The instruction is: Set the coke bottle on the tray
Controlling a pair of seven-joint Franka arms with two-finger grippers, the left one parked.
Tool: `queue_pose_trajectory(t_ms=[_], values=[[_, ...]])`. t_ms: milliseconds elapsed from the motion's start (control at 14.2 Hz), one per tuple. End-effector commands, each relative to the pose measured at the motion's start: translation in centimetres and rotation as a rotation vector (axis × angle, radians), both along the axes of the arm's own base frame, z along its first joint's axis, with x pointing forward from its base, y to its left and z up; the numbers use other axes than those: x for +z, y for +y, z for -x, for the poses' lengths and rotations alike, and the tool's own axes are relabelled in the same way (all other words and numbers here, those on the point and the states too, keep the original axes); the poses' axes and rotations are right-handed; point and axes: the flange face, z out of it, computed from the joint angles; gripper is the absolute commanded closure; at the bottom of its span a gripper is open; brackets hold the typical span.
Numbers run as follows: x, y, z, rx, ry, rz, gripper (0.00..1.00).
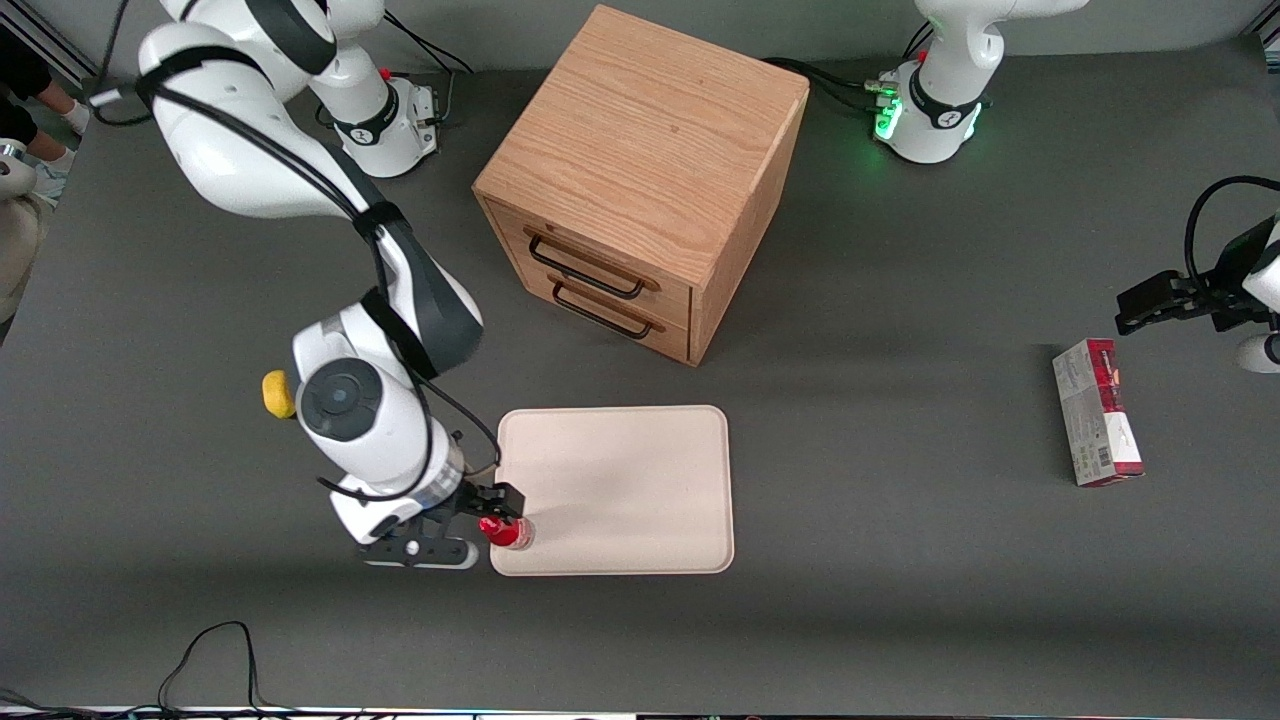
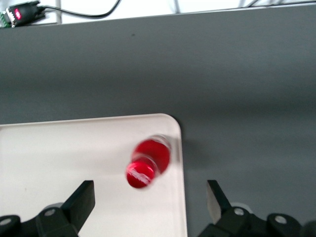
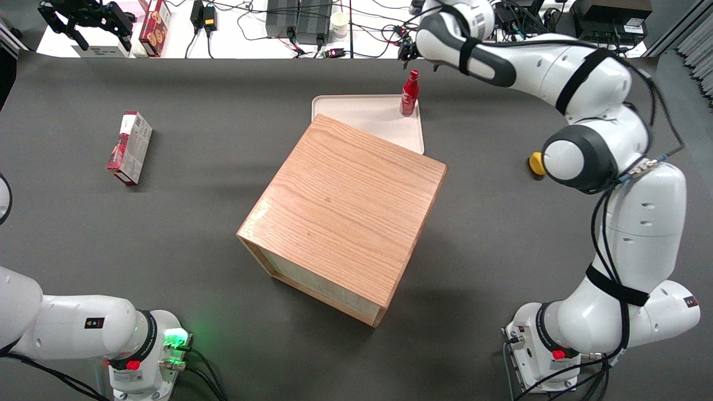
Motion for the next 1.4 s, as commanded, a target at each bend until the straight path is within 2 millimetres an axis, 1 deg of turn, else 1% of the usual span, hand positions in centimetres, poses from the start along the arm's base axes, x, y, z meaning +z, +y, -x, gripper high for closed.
queue_pose_trajectory(t_ms=[0, 140, 281, 421, 491, 632, 702, 772, 912, 1053, 1123, 1333], values=[[5.6, -4.9, 4.1, -0.013, 0.034, 0.008, 0.0], [8.4, -8.1, 6.4, -0.022, 0.087, 0.041, 0.0], [11.2, -12.8, 9.1, -0.002, 0.136, 0.064, 0.0], [13.2, -16.9, 12.4, -0.004, 0.171, 0.036, 0.0], [14.8, -19.3, 14.3, -0.012, 0.164, 0.033, 0.0], [17.4, -22.9, 17.9, 0.002, 0.163, 0.023, 0.0], [18.4, -24.3, 19.2, 0.011, 0.171, 0.015, 0.0], [19.6, -25.2, 20.4, 0.006, 0.169, 0.006, 0.0], [21.5, -26.3, 22.1, -0.004, 0.164, -0.006, 0.0], [22.9, -26.7, 23.3, -0.007, 0.164, -0.013, 0.0], [23.4, -26.8, 23.7, -0.007, 0.159, -0.015, 0.0], [23.5, -26.9, 23.7, -0.008, 0.158, -0.015, 0.0]])
